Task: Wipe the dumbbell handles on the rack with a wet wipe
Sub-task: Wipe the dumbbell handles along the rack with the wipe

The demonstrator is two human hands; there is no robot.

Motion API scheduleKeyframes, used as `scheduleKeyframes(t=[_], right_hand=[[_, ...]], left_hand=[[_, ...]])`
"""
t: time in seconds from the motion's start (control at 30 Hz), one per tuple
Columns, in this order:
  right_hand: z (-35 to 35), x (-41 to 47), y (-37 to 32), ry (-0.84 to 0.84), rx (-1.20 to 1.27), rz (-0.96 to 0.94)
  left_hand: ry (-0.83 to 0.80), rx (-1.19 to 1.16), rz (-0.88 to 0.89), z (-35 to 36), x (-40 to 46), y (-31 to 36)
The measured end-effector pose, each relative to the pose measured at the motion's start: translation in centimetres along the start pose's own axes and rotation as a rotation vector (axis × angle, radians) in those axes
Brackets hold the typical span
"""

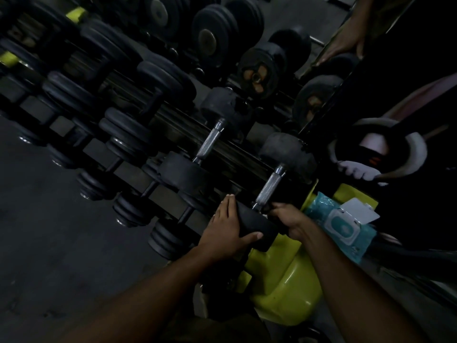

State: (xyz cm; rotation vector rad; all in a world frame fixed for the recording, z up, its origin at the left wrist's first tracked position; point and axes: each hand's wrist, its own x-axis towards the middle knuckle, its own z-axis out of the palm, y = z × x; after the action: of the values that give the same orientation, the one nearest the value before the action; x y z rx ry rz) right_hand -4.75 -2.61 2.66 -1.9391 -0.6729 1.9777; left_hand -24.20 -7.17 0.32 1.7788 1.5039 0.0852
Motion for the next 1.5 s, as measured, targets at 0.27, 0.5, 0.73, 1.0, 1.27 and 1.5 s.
scheduleKeyframes(t=[0.27,0.5,0.73,1.0,1.27,1.5], right_hand=[[-1.3,5.0,-1.7,0.126,0.689,-0.154],[0.3,4.3,-0.6,0.581,0.373,-0.394],[0.3,2.9,0.6,0.762,-0.184,-0.726],[1.0,3.3,0.1,0.753,-0.620,-0.770],[0.1,2.3,0.3,0.297,-1.158,-0.793],[-1.8,-0.6,0.4,0.015,-0.751,-0.583]], left_hand=[[-0.010,-0.001,-0.005,-0.2,0.0,0.1],[-0.009,0.018,-0.015,-0.2,-0.1,0.2],[-0.011,0.025,-0.014,-0.2,0.0,0.2],[-0.033,0.024,-0.011,-0.6,-0.1,0.4],[-0.027,0.030,-0.011,-0.6,-0.1,0.5],[-0.014,0.001,-0.020,-0.8,0.0,0.4]])
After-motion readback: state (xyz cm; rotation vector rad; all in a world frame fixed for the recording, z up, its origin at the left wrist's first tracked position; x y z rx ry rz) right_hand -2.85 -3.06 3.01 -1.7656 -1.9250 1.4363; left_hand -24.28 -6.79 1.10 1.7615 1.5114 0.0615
